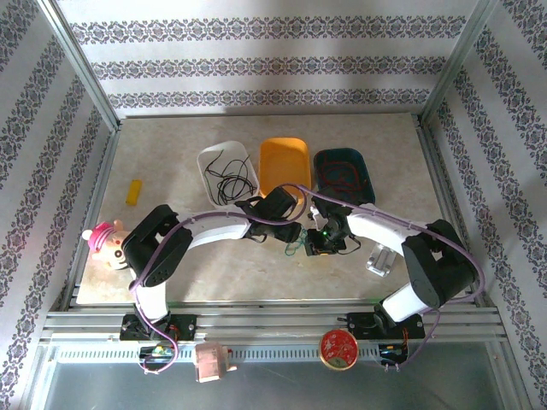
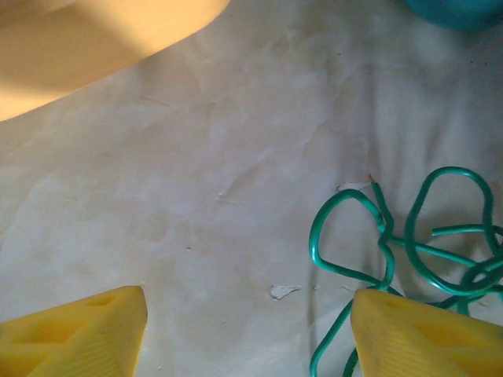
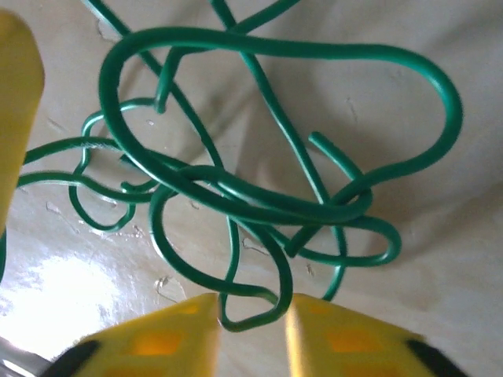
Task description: Untangle the cables
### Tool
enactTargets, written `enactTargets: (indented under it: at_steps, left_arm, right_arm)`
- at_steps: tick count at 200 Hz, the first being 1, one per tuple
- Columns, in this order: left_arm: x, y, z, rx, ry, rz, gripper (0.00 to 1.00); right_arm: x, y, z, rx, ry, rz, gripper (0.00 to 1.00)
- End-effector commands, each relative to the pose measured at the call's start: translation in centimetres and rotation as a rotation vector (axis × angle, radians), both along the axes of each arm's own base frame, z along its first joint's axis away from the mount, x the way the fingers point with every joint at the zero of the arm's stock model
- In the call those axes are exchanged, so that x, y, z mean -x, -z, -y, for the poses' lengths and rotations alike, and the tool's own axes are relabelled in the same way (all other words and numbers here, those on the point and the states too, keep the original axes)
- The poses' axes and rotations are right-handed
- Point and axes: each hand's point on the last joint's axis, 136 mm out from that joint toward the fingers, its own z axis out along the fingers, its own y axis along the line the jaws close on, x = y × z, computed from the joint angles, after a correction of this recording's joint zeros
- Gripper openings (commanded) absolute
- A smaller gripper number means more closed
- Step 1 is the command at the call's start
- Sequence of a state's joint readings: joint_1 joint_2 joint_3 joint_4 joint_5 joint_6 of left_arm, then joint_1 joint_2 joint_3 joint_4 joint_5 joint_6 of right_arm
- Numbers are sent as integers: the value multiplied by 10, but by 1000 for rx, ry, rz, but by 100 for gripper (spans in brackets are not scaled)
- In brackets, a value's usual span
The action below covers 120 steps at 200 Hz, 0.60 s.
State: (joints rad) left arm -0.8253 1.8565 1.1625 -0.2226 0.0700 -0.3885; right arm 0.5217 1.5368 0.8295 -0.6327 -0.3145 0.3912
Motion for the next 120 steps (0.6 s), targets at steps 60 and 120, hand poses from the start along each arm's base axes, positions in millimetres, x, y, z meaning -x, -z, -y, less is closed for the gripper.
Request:
enactTargets:
  at_steps: [60,120]
  left_arm:
    - [-10,-3,43,124,130,44,62]
    - [-23,9,19,94,9,47,0]
  right_arm:
    - [-9,-11,8,39,-7,75,3]
    - [-29,-35,42,59,142,174,3]
